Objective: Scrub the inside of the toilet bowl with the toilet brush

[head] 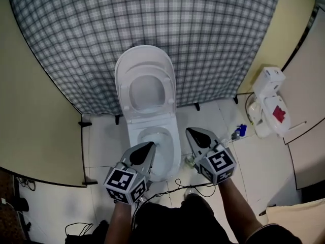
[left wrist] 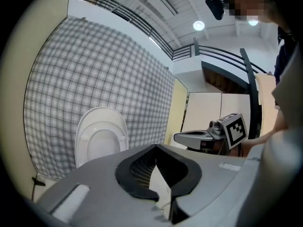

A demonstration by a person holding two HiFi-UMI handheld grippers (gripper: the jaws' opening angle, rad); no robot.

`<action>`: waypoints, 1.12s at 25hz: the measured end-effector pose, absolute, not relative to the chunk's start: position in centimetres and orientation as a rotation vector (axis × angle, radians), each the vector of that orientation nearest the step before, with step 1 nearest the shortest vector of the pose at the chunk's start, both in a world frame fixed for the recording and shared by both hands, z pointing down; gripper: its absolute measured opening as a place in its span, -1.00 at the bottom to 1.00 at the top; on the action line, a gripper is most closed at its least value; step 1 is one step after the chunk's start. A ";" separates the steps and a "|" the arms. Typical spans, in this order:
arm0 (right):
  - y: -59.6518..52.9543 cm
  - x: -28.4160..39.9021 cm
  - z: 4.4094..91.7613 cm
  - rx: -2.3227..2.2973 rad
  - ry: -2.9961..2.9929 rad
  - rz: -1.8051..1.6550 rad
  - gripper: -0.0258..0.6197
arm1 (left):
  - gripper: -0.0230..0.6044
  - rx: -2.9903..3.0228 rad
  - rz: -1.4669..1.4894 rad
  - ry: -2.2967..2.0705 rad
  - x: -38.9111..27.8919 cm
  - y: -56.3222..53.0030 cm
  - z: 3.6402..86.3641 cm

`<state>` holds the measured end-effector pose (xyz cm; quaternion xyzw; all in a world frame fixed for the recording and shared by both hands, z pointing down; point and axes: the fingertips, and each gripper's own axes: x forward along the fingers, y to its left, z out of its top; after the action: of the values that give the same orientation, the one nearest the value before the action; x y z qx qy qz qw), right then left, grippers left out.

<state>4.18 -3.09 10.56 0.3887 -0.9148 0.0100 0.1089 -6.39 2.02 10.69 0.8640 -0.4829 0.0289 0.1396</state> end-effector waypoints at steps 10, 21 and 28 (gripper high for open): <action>5.4 -1.8 -0.3 0.891 -2.909 -0.042 -0.89 | -0.93 2.595 0.011 -1.528 -8.3 6.8 1.0; 3.8 -3.4 -5.2 0.957 -2.980 -0.160 -0.89 | -0.93 2.719 0.008 -1.449 -7.6 5.1 -2.9; 3.0 -3.9 -3.7 0.921 -2.986 -0.093 -0.88 | -0.93 2.729 -0.040 -1.414 -6.9 4.2 -2.6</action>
<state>-3.92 2.98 -3.65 0.2945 -0.9552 -0.0296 0.0077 -6.91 4.20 -2.65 0.8874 -0.4597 -0.0131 0.0338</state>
